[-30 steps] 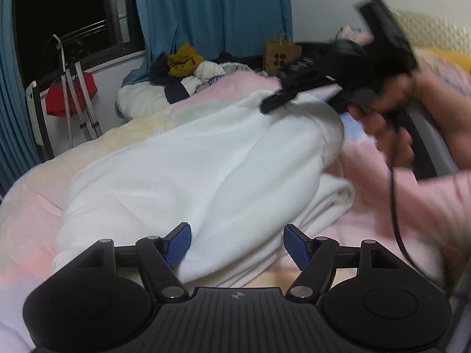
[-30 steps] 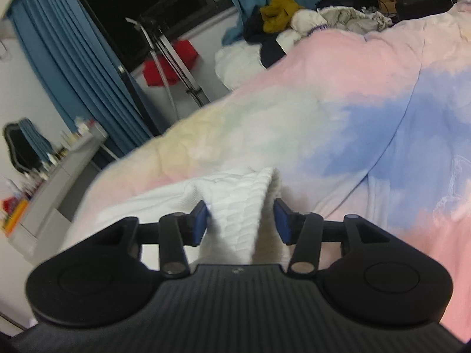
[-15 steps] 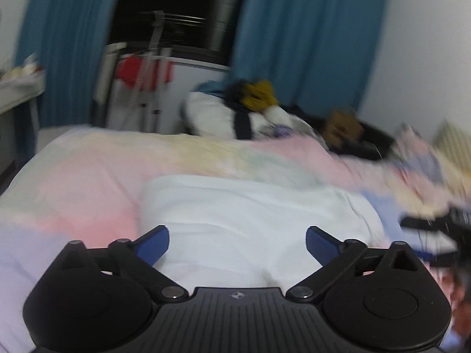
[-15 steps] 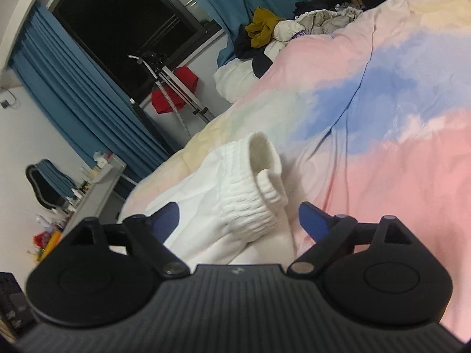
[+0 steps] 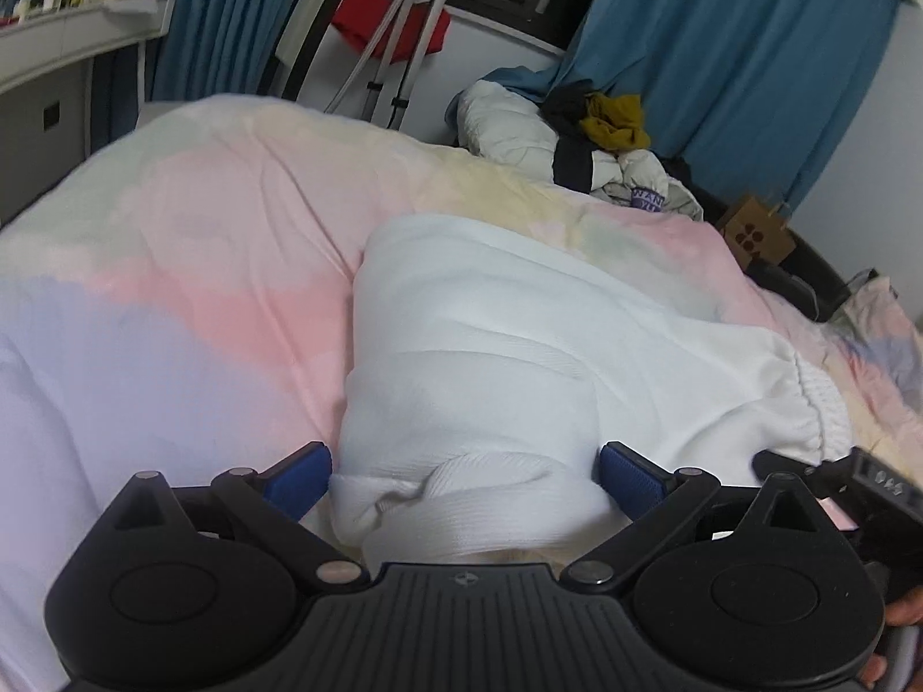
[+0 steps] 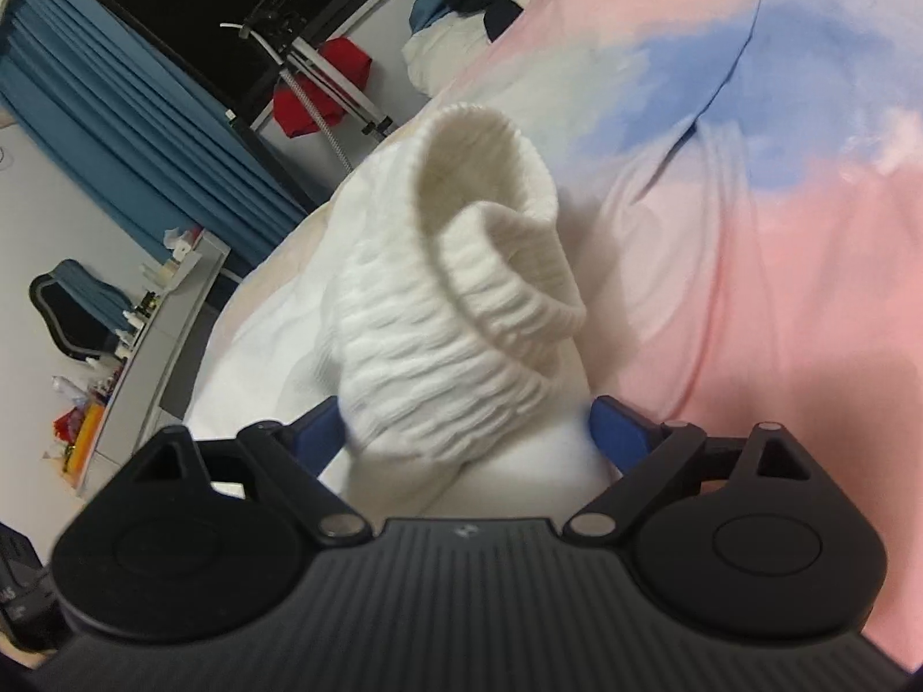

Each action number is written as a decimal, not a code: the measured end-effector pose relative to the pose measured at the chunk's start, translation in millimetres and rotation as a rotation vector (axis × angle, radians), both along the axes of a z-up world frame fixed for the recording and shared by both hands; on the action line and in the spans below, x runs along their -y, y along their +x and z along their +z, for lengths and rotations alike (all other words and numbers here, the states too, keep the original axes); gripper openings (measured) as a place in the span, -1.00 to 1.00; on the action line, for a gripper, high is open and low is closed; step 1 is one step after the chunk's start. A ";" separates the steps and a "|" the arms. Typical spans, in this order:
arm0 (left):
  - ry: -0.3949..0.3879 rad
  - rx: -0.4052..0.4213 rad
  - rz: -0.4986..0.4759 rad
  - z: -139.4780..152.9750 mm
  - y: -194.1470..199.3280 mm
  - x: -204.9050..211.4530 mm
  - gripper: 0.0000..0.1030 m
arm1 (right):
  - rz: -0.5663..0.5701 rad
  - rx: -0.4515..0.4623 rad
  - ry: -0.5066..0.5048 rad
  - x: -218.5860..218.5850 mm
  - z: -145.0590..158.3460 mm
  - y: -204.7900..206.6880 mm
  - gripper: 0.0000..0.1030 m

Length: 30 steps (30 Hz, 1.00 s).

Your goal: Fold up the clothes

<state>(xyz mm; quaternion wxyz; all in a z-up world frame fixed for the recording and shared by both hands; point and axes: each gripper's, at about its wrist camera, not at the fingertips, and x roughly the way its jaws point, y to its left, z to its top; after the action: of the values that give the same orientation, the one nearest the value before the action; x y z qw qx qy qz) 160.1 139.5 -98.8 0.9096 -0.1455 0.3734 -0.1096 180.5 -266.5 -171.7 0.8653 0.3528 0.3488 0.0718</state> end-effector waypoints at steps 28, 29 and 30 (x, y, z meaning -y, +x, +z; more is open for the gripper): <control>-0.045 -0.007 0.036 -18.7 -0.5 -7.2 0.87 | 0.083 0.112 0.076 -27.0 0.2 9.0 0.44; -0.032 0.010 0.038 -16.9 -0.8 -3.6 0.84 | 0.072 0.094 0.070 -26.5 -2.8 9.6 0.27; -0.019 0.028 0.042 -15.5 -2.6 -0.9 0.78 | 0.064 0.083 0.068 -26.0 -4.6 9.6 0.19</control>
<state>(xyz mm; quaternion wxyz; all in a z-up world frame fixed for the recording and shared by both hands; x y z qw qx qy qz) 157.5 140.3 -114.3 0.9153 -0.1606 0.3566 -0.0960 190.1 -240.5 -176.2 0.8638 0.3675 0.3208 0.1258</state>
